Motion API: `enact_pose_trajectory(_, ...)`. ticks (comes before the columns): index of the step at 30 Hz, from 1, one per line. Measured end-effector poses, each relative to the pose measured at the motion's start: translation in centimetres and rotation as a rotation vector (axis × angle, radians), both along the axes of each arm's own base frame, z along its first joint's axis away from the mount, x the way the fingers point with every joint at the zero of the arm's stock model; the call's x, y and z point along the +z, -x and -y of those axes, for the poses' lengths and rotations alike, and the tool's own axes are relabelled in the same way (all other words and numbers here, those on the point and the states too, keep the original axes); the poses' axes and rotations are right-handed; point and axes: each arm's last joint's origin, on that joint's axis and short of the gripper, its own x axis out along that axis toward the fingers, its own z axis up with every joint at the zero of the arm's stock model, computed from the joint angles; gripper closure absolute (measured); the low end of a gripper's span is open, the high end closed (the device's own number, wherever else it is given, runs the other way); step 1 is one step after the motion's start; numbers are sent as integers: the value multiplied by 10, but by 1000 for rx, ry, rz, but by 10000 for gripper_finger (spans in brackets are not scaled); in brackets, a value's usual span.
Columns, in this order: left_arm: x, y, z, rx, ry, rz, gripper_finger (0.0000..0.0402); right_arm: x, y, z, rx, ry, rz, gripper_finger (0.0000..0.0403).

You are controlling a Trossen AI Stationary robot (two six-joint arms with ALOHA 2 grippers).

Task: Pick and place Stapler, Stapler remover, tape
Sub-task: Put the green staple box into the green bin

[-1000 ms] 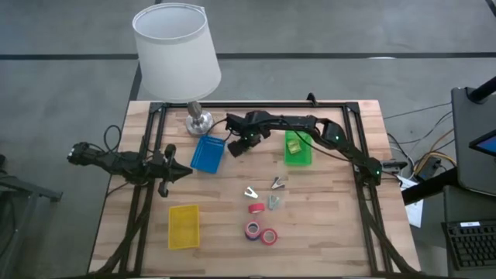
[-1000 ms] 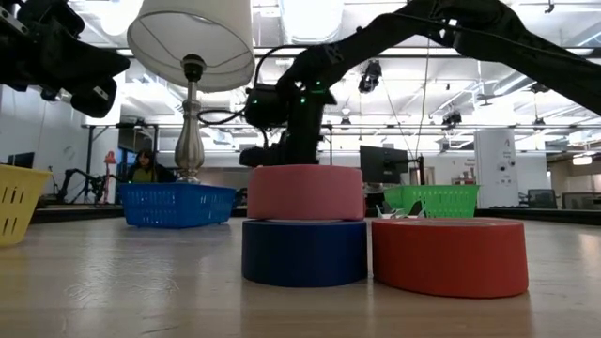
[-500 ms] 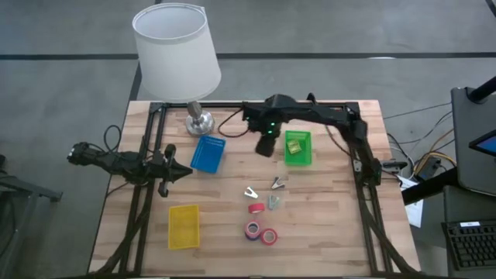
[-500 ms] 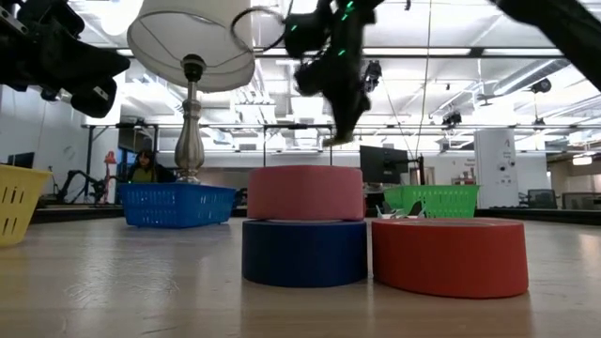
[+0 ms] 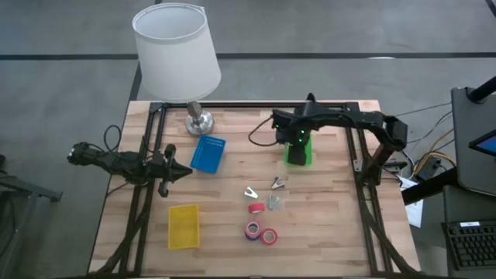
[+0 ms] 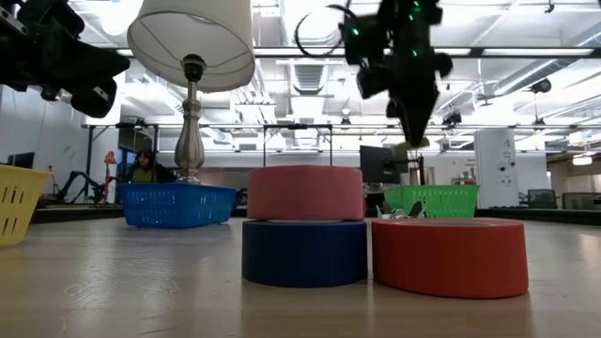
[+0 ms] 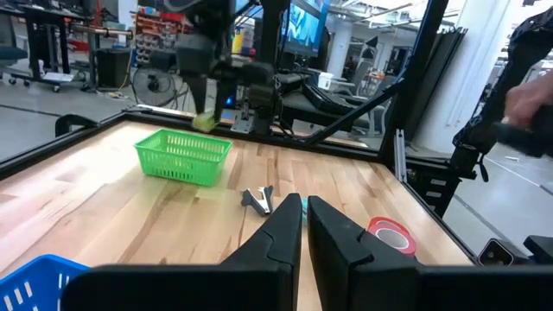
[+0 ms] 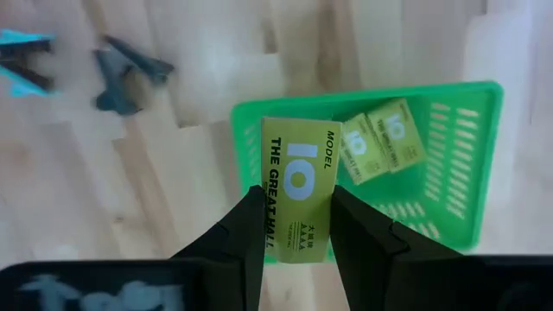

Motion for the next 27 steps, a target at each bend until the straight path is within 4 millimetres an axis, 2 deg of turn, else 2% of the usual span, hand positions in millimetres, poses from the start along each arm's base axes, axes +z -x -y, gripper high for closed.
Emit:
enact_pose_trajectory(5,0,0,0,0,0,0,376,-37,11,5,21,15,-48,296)
enact_pose_trajectory(11,0,0,0,0,0,0,376,-69,21,5,47,-10,-108,296)
enact_pose_trajectory(22,0,0,0,0,0,0,376,-89,18,6,79,34,-2,296)
enact_pose_trajectory(27,0,0,0,0,0,0,376,-97,25,4,124,24,-27,292)
